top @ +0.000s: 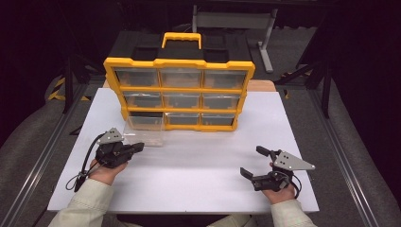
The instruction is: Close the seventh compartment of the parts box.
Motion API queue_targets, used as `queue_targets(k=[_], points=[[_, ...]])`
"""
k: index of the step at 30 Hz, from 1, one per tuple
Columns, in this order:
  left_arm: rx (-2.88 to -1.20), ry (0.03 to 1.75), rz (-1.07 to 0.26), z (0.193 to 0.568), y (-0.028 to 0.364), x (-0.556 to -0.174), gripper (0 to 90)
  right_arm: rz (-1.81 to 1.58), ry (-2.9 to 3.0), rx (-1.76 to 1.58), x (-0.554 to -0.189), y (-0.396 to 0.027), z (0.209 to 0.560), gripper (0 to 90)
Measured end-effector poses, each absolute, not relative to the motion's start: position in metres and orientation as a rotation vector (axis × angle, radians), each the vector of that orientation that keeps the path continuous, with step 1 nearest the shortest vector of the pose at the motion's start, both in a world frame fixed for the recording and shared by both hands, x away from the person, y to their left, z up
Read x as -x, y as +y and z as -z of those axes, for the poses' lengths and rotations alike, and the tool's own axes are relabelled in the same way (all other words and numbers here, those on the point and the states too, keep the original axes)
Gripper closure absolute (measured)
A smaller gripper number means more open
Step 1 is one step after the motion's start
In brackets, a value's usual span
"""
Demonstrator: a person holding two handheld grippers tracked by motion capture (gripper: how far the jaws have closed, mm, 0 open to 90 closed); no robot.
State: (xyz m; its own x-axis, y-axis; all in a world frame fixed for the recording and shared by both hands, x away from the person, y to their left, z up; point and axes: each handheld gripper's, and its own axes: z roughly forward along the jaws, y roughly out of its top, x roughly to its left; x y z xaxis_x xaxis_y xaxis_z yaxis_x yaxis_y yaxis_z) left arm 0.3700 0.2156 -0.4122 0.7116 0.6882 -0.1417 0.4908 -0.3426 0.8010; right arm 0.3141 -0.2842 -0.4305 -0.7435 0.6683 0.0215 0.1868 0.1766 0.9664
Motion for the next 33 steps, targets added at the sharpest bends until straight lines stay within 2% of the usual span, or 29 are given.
queue_targets(k=[8,33], points=[[-2.057,0.929,-0.26,0.419,0.214,-0.378,89.3,-1.592,2.051,-0.804,-0.314,-0.284,0.431,1.0],[-1.964,1.011,-0.305,0.425,0.211,-0.407,89.3,-1.592,2.05,-0.812,-0.313,-0.285,0.432,1.0]])
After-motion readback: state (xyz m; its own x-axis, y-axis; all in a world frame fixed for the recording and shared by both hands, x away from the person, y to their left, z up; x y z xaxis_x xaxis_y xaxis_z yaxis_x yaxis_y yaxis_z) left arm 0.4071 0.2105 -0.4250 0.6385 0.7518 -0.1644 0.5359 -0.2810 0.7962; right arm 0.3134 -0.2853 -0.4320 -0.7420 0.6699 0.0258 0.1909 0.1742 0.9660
